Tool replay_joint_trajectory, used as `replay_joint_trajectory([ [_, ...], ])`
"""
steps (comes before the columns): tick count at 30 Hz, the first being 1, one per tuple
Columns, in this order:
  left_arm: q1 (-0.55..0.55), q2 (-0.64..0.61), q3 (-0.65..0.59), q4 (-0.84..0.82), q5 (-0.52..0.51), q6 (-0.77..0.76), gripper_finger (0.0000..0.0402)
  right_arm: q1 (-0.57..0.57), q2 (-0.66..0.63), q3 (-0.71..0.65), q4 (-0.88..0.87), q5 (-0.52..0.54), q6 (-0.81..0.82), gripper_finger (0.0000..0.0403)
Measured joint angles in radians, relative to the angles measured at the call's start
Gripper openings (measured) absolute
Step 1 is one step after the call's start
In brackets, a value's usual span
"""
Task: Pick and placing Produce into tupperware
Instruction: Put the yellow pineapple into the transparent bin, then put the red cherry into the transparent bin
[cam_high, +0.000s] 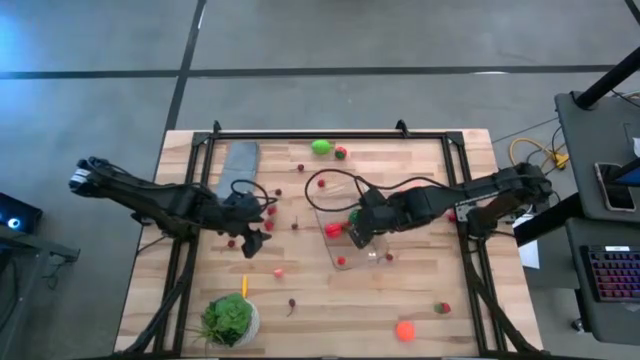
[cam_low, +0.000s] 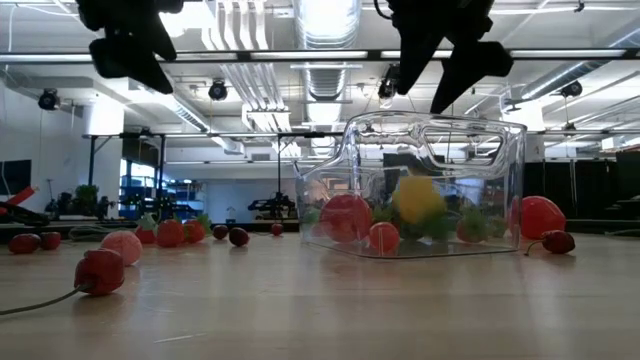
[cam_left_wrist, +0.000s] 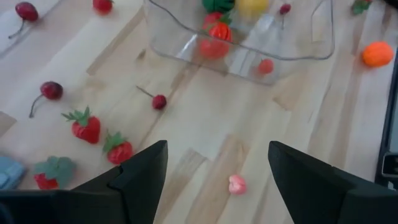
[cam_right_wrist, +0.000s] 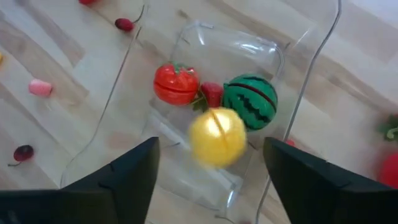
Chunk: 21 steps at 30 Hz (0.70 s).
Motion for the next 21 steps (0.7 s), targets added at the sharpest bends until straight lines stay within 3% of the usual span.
replay_joint_trajectory([
  [5, 0.000, -0.032, -0.065, 0.076, -0.035, 0.004, 0.0264, -0.003, -0.003, 0.000, -0.054, -0.032, 0.018, 0.0330],
  [9, 0.000, -0.035, -0.086, 0.099, -0.034, 0.049, 0.0264, 0.023, -0.015, 0.000, -0.224, -0.176, 0.047, 0.0344],
  [14, 0.000, -0.023, -0.088, 0.116, -0.034, 0.116, 0.0264, 0.137, -0.015, -0.006, -0.381, -0.338, 0.064, 0.0347],
  [21, 0.001, -0.002, -0.087, 0.129, -0.037, 0.135, 0.0264, 0.331, -0.015, -0.037, -0.440, -0.380, 0.243, 0.0337],
])
